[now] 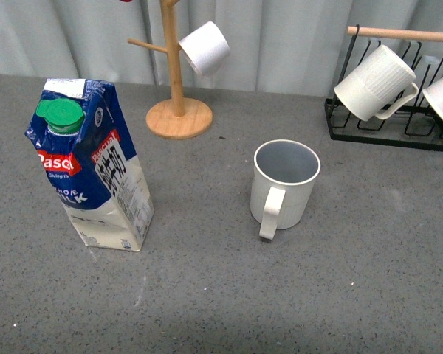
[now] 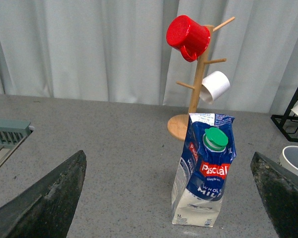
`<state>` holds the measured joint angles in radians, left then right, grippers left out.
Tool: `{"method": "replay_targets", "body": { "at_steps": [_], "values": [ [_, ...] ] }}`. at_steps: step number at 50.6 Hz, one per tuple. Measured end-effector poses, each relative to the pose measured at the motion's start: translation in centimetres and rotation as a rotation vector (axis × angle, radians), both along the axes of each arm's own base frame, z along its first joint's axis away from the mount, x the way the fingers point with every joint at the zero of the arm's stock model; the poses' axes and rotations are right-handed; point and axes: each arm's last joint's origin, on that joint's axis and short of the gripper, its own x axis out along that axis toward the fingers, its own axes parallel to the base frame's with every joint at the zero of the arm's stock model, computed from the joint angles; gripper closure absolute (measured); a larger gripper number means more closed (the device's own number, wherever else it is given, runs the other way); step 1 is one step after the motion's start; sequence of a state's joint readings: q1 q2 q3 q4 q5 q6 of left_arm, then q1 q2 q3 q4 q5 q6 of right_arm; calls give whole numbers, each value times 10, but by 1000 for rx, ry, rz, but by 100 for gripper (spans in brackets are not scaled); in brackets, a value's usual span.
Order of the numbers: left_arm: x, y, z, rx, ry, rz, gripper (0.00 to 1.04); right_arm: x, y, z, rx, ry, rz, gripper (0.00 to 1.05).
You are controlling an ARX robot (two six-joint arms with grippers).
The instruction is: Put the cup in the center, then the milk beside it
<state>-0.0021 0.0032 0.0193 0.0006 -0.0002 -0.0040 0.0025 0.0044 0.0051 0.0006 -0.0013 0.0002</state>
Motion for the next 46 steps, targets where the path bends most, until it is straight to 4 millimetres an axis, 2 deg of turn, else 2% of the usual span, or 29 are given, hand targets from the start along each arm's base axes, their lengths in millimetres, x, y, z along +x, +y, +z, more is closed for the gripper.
{"method": "replay_targets", "body": {
  "at_steps": [5, 10, 17, 22, 46],
  "values": [
    [0, 0, 0, 0, 7, -3, 7, 0, 0, 0, 0, 0, 0, 9],
    [5, 2, -4, -8, 90, -42, 7, 0, 0, 0, 0, 0, 0, 9],
    [26, 9, -4, -28, 136, -66, 7, 0, 0, 0, 0, -1, 0, 9],
    [42, 10, -13, -30, 194, -59, 7, 0, 0, 0, 0, -1, 0, 9],
    [82, -27, -56, 26, 377, -141, 7, 0, 0, 0, 0, -1, 0, 9]
  ]
}}
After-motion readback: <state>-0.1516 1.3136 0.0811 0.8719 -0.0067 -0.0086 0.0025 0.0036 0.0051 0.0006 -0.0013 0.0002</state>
